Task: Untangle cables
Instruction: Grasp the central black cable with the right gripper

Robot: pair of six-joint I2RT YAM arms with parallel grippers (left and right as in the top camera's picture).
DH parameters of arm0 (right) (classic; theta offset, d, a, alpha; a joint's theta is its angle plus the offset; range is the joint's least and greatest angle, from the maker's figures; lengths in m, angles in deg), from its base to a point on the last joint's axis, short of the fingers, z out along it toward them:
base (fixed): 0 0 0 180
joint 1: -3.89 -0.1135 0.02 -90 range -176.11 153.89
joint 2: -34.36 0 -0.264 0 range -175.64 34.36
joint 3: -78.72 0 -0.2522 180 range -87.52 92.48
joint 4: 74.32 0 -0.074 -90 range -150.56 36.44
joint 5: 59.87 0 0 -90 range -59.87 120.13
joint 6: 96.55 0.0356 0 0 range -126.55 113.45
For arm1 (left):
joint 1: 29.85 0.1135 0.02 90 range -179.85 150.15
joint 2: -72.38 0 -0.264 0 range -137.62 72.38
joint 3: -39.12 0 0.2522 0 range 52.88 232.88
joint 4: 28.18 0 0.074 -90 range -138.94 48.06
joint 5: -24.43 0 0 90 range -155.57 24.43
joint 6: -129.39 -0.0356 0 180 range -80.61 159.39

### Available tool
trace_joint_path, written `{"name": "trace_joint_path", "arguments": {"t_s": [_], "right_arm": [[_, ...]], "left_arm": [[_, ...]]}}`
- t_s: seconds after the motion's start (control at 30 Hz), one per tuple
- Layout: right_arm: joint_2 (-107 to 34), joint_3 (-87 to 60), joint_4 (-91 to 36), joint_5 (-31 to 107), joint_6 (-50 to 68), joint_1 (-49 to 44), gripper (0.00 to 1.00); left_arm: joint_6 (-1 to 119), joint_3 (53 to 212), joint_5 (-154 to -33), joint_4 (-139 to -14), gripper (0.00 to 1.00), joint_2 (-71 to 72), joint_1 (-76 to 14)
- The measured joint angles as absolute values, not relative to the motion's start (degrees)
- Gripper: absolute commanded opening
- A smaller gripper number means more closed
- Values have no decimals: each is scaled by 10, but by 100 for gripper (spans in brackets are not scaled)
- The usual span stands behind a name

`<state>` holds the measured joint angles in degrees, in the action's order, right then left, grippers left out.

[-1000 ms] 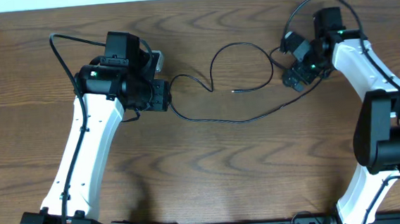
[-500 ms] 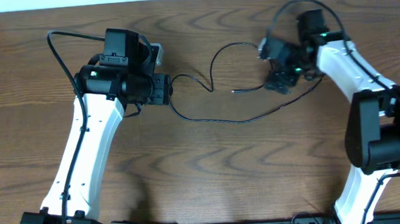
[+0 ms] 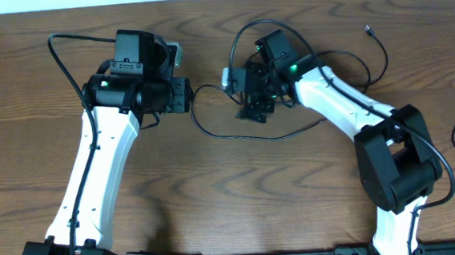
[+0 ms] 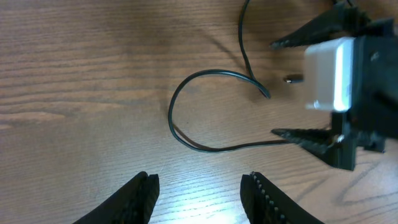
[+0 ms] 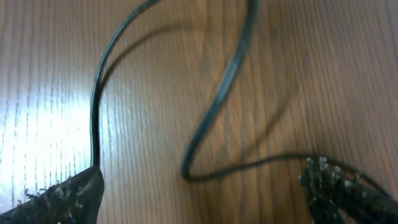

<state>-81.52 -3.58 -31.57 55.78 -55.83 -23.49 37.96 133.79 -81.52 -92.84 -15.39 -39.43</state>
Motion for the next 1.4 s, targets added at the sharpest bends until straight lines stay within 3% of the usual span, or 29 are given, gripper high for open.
{"name": "trace_joint_path", "arguments": {"t_s": [0.1,0.17,0.23,0.27,0.3,0.73,0.97,1.13,1.4], "right_arm": [[-823,-36,-334,556,-559,-248,86],[-836,-36,-348,556,-559,-254,76],[-861,-36,-376,554,-546,-260,45],[-874,-36,-391,554,-536,-263,15],[-882,-36,-400,554,-531,-264,1],[-874,-36,-425,510,-366,-263,1],[-712,-34,-313,308,-344,-223,1],[-654,-28,-162,118,-323,-160,1],[-685,-32,-67,120,-252,-43,1]], "left_arm": [[379,1338,-815,-929,49,-154,-394],[380,1338,-816,-929,49,-154,-394],[381,1338,-817,-931,49,-154,-394],[381,1338,-817,-932,49,-154,-394],[381,1338,-818,-934,49,-154,-394],[381,1338,-818,-945,49,-154,-394],[378,1338,-816,-955,49,-154,-394],[377,1338,-815,-955,49,-154,-394],[377,1338,-815,-955,49,-154,-394]]}}
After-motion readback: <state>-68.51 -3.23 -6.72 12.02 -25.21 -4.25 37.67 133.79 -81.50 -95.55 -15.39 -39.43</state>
